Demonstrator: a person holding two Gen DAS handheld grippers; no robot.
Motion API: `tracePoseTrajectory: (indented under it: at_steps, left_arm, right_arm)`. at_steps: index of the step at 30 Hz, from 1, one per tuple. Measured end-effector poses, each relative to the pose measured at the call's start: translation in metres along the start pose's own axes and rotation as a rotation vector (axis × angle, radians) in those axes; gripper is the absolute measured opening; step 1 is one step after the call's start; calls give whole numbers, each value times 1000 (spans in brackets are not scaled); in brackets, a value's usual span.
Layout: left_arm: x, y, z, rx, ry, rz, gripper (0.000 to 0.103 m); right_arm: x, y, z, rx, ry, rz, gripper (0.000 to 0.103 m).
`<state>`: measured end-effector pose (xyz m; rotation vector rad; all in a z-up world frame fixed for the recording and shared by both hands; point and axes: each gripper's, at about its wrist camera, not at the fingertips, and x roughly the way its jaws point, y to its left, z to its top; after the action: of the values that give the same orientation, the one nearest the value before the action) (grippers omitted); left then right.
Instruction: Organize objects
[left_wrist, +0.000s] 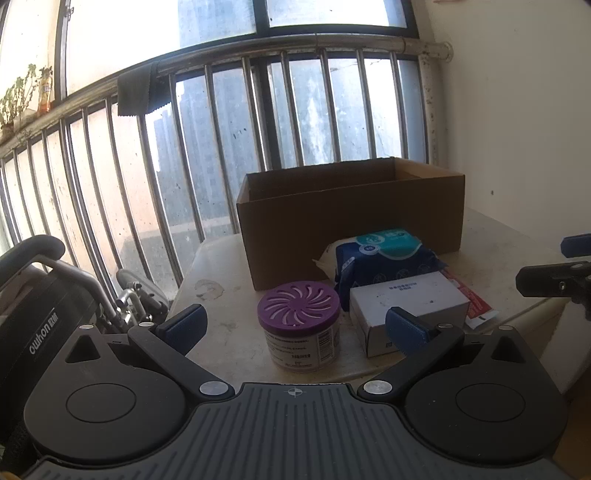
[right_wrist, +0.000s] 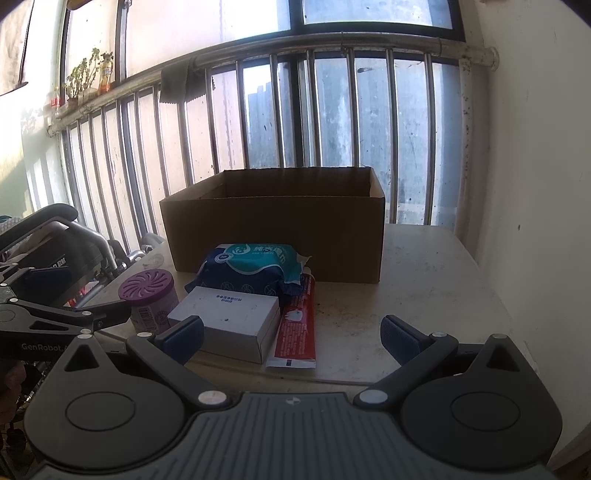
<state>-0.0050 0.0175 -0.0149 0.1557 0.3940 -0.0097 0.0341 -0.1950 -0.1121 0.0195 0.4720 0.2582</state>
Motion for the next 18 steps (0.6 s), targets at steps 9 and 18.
tracePoseTrajectory:
  at_steps: [9, 18]
  left_arm:
    - [3, 2, -1, -29, 12, -35, 103]
    - [3, 6, -1, -47, 20, -27, 103]
  right_arm:
    - [1, 1, -2, -6, 9, -8, 103]
    - [0, -1, -2, 4, 12, -5, 103]
